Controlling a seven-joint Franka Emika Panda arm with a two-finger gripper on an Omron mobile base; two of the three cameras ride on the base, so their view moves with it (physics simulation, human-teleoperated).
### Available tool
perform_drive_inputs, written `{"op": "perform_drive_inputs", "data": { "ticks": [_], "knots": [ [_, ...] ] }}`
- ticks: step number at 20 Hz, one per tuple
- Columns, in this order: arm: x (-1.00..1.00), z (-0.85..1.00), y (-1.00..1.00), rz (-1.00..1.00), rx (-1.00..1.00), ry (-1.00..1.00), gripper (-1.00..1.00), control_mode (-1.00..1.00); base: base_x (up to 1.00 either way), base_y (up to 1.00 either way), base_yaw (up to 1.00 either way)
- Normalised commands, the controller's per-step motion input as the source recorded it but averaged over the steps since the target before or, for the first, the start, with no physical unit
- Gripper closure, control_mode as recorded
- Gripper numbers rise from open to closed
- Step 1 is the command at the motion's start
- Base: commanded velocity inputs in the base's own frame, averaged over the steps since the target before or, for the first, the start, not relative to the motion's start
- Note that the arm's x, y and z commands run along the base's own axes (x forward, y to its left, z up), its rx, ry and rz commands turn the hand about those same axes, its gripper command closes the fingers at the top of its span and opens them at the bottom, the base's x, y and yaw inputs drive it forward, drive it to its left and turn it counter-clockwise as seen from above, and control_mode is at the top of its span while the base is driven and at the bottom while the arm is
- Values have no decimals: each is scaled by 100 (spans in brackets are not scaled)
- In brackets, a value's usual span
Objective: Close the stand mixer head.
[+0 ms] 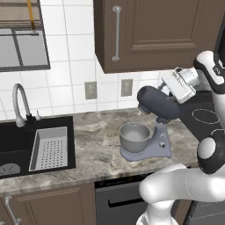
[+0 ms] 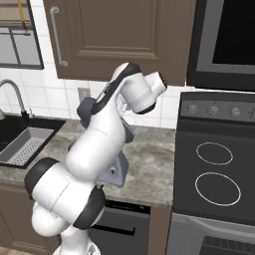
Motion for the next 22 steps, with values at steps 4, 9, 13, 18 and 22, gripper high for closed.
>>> {"op": "perform_drive_inputs", "data": {
  "ticks": [4,9,13,18,22],
  "knots": [
    [0,-79,100,26,-26,-13,-100,-100,0,0,0],
    [-20,-11,95,4,-28,-33,-100,-100,0,0,0],
    [-67,50,14,0,-21,-29,-100,-100,0,0,0],
    [-88,54,-1,4,-18,-20,-100,-100,0,0,0],
    [-85,30,0,7,-24,-16,-100,-100,0,0,0]
  ]
}}
